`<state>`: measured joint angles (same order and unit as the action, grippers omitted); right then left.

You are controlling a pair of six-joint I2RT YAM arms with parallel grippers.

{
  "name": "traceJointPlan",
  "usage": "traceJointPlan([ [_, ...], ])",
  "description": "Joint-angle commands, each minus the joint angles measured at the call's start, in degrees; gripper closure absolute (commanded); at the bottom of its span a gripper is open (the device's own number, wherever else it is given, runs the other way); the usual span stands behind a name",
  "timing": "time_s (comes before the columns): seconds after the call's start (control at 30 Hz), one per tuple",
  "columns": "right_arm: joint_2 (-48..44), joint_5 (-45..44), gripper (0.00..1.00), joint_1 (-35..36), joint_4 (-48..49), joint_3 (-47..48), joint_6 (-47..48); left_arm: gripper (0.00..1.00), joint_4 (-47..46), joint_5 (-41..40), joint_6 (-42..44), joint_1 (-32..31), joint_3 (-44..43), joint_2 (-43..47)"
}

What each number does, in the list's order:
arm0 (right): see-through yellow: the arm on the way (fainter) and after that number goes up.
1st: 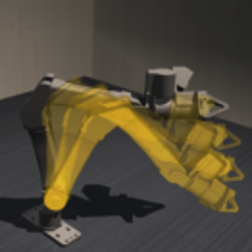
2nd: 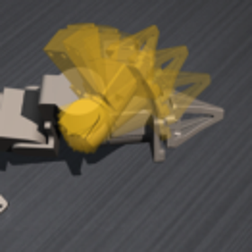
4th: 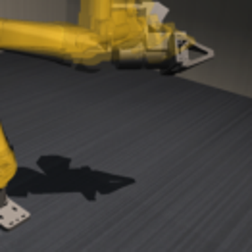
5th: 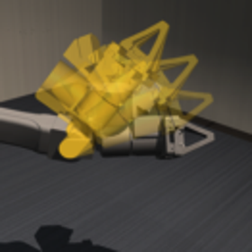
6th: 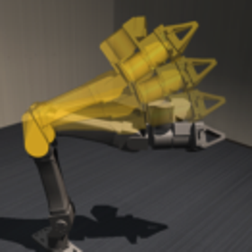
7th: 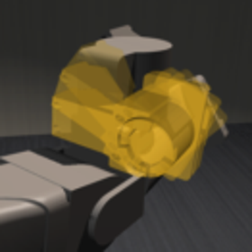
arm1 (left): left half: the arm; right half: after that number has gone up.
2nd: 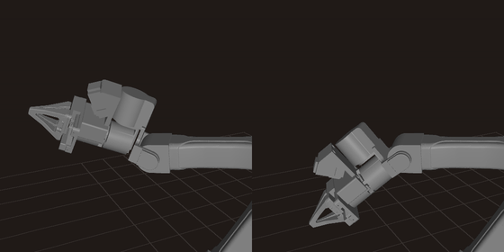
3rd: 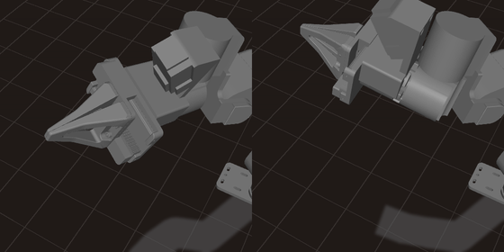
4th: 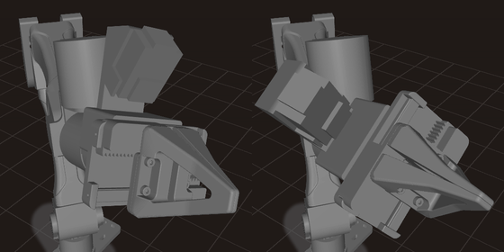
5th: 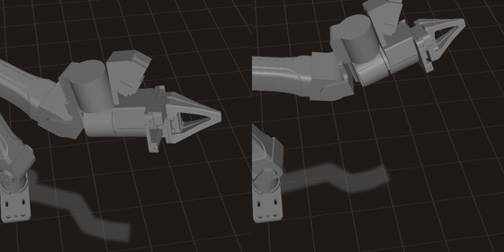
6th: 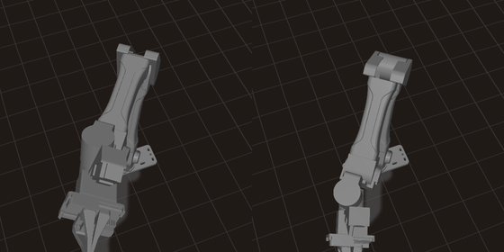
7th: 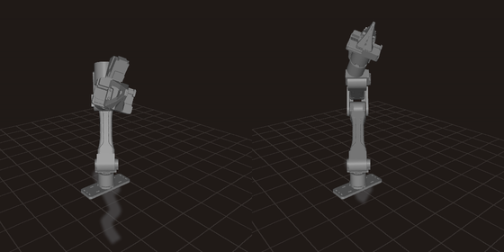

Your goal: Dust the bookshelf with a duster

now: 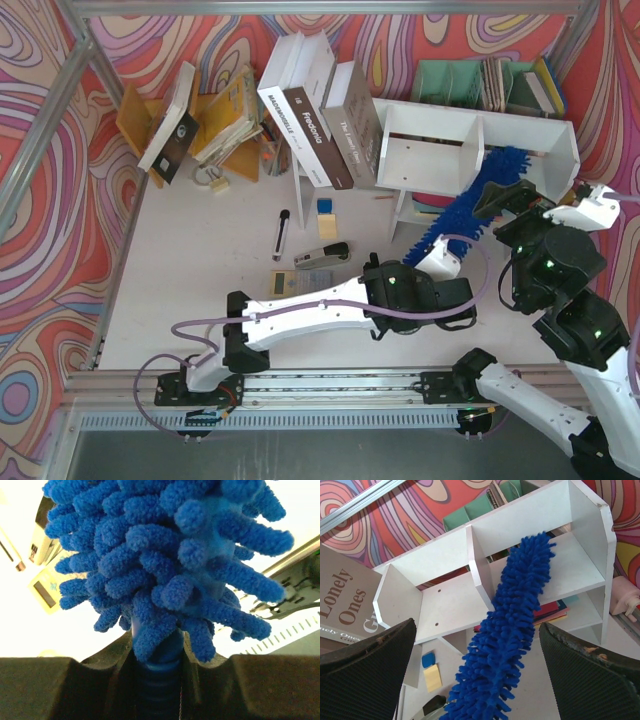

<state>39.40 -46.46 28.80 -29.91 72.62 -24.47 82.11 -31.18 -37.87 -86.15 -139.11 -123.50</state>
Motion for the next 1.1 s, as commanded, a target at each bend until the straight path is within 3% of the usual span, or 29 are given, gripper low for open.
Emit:
traceJointPlan([
  [0.0,-0.8,-1.0,0.01,-0.2,0.2,0.2,-0.1,1.00,-3.7,3.0,6.3,0.3,-6.4,-2.8],
  [0.13,-1.1,-1.4,0.01,-0.2,0.4,0.3,0.1,1.00,-6.8,5.8,8.4,-0.1,-4.4,-2.1],
  [0.27,-1.2,-1.4,0.01,-0.2,0.5,-0.2,-0.2,1.00,-6.3,3.0,7.1,0.0,-0.3,0.4],
  [0.6,-1.3,-1.5,0.01,-0.2,0.5,-0.6,0.0,1.00,2.3,-5.7,-5.8,2.7,7.7,6.0],
  [0.73,-1.3,-1.6,0.01,-0.2,0.8,-0.7,0.3,1.00,0.7,-5.8,-6.2,2.8,9.6,7.6],
  [1.07,-1.6,-2.0,0.01,-0.2,0.7,0.0,1.0,1.00,-3.9,4.0,4.6,3.1,-4.8,-3.8],
])
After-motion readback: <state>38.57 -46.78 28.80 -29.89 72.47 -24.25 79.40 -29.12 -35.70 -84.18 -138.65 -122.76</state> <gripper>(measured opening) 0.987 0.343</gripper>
